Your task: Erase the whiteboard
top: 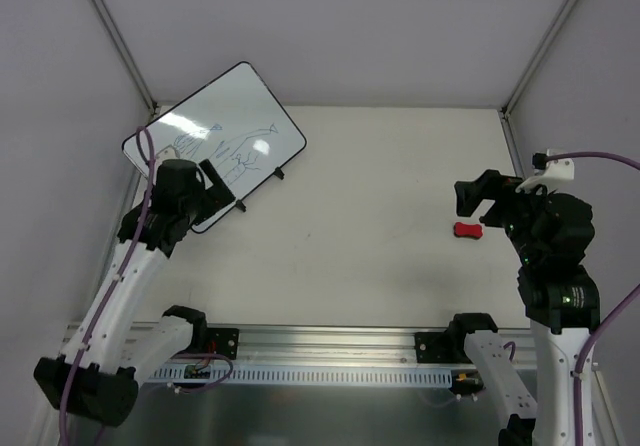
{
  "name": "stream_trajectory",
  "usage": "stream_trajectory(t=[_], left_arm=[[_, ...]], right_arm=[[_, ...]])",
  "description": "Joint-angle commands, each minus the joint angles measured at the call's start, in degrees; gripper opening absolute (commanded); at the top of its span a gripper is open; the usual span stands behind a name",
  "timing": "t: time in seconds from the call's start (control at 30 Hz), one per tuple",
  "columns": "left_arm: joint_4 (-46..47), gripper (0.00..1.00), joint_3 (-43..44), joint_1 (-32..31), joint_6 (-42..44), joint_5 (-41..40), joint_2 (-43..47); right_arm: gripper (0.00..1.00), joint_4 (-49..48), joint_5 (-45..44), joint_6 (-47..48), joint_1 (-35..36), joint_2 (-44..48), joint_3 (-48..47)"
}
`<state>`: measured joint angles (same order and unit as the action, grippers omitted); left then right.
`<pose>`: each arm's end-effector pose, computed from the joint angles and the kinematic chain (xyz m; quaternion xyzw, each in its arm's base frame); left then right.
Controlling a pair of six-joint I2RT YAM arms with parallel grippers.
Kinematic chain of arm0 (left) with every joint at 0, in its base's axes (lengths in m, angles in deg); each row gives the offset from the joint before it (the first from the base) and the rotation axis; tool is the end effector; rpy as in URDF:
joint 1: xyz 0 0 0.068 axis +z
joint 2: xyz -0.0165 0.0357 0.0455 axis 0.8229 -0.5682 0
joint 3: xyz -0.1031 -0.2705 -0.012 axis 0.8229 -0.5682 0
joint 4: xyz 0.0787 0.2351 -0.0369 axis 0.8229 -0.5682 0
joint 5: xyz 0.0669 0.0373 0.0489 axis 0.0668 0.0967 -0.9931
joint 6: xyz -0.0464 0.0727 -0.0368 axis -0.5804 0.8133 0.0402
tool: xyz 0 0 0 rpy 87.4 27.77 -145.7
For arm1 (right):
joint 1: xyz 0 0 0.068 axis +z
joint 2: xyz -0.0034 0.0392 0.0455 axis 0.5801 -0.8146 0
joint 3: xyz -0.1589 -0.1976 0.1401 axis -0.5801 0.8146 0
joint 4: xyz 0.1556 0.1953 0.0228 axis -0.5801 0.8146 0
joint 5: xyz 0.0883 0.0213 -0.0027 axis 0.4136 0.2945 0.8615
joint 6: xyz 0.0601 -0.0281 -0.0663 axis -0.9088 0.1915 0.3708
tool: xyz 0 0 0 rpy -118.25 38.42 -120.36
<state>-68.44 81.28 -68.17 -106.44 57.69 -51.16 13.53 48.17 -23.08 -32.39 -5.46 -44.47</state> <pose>0.1915 -0.0250 0.3306 -0.2396 0.8356 -0.1231 0.4787 0.1195 0.0140 0.4310 -0.0688 0.7341 0.0332 0.6747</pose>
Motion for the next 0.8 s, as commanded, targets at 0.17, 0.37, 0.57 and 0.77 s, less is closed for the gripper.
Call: stream_trajectory(t=[0.17, 0.37, 0.57, 0.77], left_arm=[[-0.1, 0.90, 0.7, -4.5, -16.7, -8.2, -19.1], [-0.1, 0.83, 5.4, -6.5, -22.9, -13.1, -33.0], [0.1, 0.78, 11.0, -6.7, -25.5, -15.5, -43.4], [0.8, 0.69, 14.8, -6.9, -26.4, -16.2, -49.4]], right_arm=[[0.99, -0.4, -2.5, -2.8, 0.4, -0.1, 6.2], [0.99, -0.4, -1.4, -2.6, 0.4, 0.0, 8.3], [0.99, -0.4, 0.6, 0.2, 0.4, -0.4, 8.9], [0.99, -0.7, 2.1, 1.3, 0.4, -2.0, 8.5]])
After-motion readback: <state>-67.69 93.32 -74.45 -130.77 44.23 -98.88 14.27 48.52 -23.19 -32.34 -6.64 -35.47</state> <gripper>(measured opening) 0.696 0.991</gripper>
